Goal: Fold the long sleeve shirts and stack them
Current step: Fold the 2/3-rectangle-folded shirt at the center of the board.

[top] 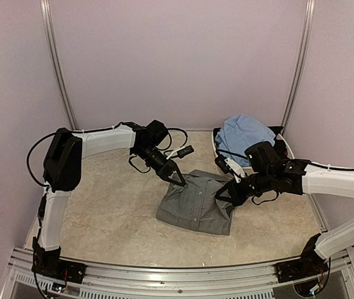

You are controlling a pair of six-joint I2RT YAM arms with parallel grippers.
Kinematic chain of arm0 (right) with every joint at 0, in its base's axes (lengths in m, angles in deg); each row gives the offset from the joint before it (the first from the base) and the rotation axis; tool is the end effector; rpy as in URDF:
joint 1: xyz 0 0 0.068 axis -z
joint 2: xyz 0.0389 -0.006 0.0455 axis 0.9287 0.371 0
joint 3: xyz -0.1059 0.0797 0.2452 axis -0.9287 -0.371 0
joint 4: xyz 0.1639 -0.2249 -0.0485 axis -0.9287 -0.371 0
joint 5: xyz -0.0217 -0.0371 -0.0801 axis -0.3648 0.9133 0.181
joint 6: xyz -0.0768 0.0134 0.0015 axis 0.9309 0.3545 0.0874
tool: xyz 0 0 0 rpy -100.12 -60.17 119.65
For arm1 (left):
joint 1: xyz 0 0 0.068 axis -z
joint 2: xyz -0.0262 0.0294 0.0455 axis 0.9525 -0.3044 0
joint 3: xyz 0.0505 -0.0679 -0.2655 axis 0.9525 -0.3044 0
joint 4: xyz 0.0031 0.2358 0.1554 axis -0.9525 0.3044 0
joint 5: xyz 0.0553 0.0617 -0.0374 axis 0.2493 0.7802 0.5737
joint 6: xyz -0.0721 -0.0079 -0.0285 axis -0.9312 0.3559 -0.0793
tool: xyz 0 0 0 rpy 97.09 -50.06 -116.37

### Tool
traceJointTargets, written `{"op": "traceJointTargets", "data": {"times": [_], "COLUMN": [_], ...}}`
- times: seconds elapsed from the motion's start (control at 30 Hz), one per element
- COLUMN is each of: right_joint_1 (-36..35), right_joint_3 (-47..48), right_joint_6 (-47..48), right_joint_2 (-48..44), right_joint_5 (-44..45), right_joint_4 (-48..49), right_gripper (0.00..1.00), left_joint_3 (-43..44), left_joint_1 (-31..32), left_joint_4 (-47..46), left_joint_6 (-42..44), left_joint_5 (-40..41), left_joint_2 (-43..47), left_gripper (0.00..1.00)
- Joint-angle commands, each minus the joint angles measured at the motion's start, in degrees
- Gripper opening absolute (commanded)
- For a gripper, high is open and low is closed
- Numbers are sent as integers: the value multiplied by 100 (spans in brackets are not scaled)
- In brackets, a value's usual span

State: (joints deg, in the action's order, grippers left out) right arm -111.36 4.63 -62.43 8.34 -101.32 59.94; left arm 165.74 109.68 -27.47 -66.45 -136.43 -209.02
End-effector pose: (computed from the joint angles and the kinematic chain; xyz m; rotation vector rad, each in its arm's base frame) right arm 0.2121 0.2245 0.2105 -0.7928 2.3177 0.7930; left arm 0.3658 -0.3456 0.1716 1.4456 2.2350 -1.3485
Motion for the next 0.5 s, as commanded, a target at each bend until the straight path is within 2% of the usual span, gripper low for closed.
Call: {"op": "traceJointTargets", "data": {"times": [0.0, 0.23, 0.47], "right_joint_1": [-243, -780, -1047], "right_joint_3": [-4, -279, -808], "right_joint_6": [-295, -711, -1194], "right_joint_2": [-189, -450, -792], "right_joint_5": [-679, -870, -1010], "right_joint_4": [67, 92, 527], "right_gripper": [0, 0, 0], "left_joint_3": [-355, -1785, -2689], "left_joint_1": [-313, -308, -231], "left_joint_4": [144, -248, -492], "left_joint_6": [97, 17, -56], "left_joint_5": [380, 635, 806], "left_joint_2": [374, 1681, 2364], "left_gripper": [0, 0, 0]}}
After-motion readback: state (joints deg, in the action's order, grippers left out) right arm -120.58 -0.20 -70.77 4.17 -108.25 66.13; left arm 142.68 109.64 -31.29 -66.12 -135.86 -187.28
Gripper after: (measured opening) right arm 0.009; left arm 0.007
